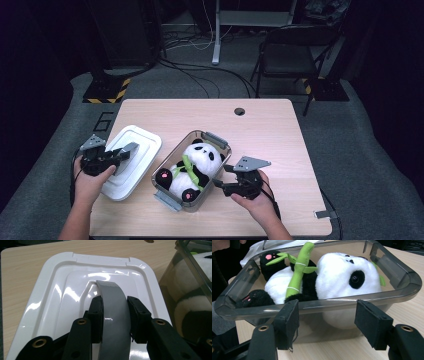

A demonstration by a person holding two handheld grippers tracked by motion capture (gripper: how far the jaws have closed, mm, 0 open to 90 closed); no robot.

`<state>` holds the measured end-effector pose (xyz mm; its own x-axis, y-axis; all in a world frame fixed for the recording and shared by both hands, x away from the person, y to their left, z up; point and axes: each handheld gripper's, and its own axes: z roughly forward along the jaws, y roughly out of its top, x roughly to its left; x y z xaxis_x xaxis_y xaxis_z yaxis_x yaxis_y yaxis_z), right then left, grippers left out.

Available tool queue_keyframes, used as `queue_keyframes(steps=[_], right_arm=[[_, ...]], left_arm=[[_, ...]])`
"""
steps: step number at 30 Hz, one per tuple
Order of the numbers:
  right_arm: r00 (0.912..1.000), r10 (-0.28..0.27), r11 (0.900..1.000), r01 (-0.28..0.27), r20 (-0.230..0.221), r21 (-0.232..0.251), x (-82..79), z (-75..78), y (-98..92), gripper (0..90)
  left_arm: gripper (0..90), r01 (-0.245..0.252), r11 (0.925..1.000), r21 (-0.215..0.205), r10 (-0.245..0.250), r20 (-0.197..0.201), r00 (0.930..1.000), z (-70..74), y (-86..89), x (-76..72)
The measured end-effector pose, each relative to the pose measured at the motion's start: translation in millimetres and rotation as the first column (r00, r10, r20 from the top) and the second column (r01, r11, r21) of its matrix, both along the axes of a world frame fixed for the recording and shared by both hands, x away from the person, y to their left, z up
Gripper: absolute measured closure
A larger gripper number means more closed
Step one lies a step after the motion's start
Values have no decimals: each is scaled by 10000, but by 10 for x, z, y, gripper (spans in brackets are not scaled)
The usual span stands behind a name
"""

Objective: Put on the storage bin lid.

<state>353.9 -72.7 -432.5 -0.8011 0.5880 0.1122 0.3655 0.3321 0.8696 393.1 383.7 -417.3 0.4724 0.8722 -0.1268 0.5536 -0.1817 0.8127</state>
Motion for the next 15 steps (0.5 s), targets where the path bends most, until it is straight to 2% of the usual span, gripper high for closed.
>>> queue_keyframes(steps=[15], right_arm=[[9999, -133, 9999, 133, 61, 13, 86, 34, 285, 356]], left_arm=[[669, -154, 9998, -83, 155, 151, 9998, 175, 99, -59]])
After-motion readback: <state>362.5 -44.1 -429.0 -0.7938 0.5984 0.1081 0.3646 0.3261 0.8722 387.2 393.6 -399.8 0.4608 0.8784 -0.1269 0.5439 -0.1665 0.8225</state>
